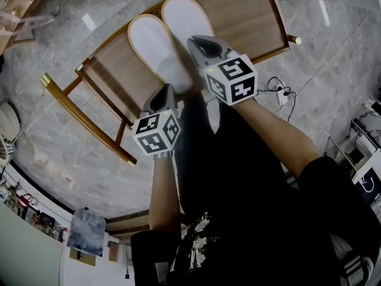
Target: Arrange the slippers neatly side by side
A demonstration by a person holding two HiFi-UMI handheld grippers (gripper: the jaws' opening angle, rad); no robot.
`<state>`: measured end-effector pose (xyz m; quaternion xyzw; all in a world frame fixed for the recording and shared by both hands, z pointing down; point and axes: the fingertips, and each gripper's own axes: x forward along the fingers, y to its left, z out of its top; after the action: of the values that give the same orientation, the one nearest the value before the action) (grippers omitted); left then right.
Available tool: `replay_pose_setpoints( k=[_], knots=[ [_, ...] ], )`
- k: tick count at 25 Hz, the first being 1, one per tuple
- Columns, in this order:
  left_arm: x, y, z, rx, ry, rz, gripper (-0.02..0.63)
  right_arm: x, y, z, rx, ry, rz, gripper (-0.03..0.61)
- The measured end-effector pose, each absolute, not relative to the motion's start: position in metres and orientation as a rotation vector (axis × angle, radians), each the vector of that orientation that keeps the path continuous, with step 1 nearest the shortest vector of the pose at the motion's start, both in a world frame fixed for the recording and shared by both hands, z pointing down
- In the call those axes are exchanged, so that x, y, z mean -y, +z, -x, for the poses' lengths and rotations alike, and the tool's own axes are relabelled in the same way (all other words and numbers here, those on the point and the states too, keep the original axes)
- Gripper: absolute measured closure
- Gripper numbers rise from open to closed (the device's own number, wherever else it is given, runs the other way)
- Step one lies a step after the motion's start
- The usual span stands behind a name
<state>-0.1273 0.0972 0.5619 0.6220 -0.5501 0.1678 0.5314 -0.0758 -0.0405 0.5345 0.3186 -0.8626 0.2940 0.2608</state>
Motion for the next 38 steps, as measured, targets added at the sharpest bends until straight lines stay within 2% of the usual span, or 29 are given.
replay_pose_setpoints(
  k=[2,4,5,13,24,32,38],
  knots=[
    [-0.097,0.563,0.127,1.311,0.403,-1.482,0.606,0.038,0.527,0.077,2.389,0.786,-0.824,0.554],
    [-0.098,0.564,0.127,1.305,0.415,-1.484,0.606,0.036,0.517,0.075,2.429,0.793,-0.795,0.472],
    [-0.098,0.565,0.127,1.300,0.423,-1.488,0.604,0.035,0.513,0.072,2.440,0.796,-0.788,0.466],
    [-0.101,0.577,0.115,1.255,0.477,-1.488,0.604,0.017,0.560,0.014,2.193,0.763,-0.731,0.492],
    [-0.103,0.592,0.106,1.227,0.518,-1.474,0.604,-0.002,0.581,0.026,2.138,0.766,-0.660,0.517],
    [-0.100,0.574,0.109,1.235,0.494,-1.517,0.604,0.010,0.556,0.024,2.205,0.699,-0.715,0.518],
    [-0.097,0.523,0.118,1.338,0.450,-1.584,0.604,0.016,0.497,0.025,2.316,0.577,-0.797,0.574]
  ],
)
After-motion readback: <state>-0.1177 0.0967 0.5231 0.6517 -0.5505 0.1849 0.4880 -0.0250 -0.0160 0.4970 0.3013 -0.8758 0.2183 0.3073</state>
